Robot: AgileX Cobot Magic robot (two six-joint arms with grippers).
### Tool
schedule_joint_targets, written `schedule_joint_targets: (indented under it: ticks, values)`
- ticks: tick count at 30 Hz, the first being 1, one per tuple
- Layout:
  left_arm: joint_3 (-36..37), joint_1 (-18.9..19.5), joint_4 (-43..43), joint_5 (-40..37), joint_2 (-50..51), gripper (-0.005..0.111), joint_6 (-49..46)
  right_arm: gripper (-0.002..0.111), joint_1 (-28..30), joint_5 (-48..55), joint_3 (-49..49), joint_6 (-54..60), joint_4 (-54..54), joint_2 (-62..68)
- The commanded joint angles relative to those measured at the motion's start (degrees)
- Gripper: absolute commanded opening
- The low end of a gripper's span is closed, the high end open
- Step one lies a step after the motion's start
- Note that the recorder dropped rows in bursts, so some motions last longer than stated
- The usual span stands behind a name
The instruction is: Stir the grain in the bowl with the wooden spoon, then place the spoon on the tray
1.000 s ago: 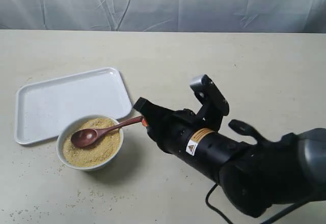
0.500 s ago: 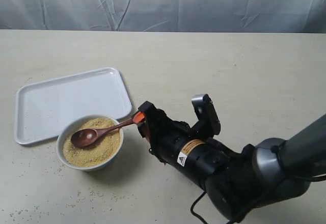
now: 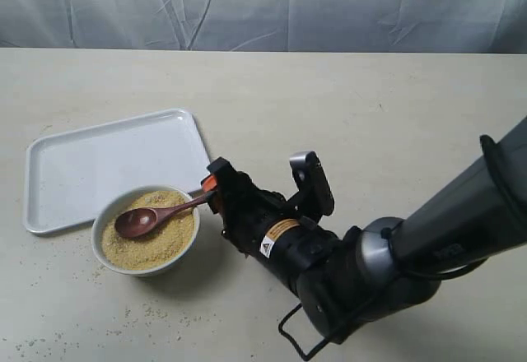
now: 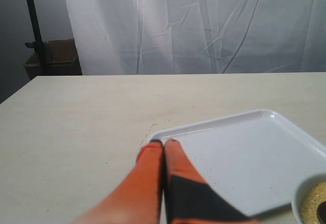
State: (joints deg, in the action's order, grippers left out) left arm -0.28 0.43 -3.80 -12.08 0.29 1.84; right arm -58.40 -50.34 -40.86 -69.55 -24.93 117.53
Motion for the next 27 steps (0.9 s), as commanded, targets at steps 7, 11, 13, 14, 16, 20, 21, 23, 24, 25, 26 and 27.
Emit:
schedule_joint_targets:
  ticks: [7,11,13,14,16,20,21,23,24,25,26,27]
  values:
    - [0.3,0.0,0.0,0.3,-0.3,0.0,0.1,0.005,0.0,-3.2,-0.3,0.6,-4.2,1.0]
    - [0.3,0.0,0.0,0.3,-0.3,0.0,0.1,-0.001,0.0,-7.2,-0.3,0.6,-4.1,1.0]
    - [0.3,0.0,0.0,0.3,-0.3,0.0,0.1,-0.001,0.0,-8.6,-0.3,0.6,-3.7,1.0]
    - [0.3,0.0,0.0,0.3,-0.3,0.0,0.1,-0.001,0.0,-9.3,-0.3,0.6,-3.4,0.8]
    - [0.3,0.0,0.0,0.3,-0.3,0.0,0.1,-0.001,0.0,-10.4,-0.3,0.8,-2.2,0.4]
    - [0.3,0.0,0.0,0.3,-0.3,0.0,0.1,-0.001,0.0,-15.8,0.0,7.2,1.2,-1.4]
    - [0.3,0.0,0.0,0.3,-0.3,0.0,0.1,-0.001,0.0,-17.8,0.5,9.5,2.5,-2.1]
    - [0.3,0.0,0.0,0.3,-0.3,0.0,0.1,-0.001,0.0,-19.3,1.3,14.1,3.5,-3.8]
    - [0.3,0.0,0.0,0.3,-0.3,0.0,0.1,-0.001,0.0,-19.0,1.4,17.3,4.0,-5.3]
    - [0.3,0.0,0.0,0.3,-0.3,0.0,0.1,-0.001,0.0,-18.8,1.7,21.1,4.2,-6.2]
    - [0.3,0.0,0.0,0.3,-0.3,0.0,0.1,-0.001,0.0,-18.1,1.7,25.1,5.1,-7.8]
    - [0.3,0.0,0.0,0.3,-0.3,0.0,0.1,-0.001,0.0,-17.0,1.7,29.3,5.9,-8.8]
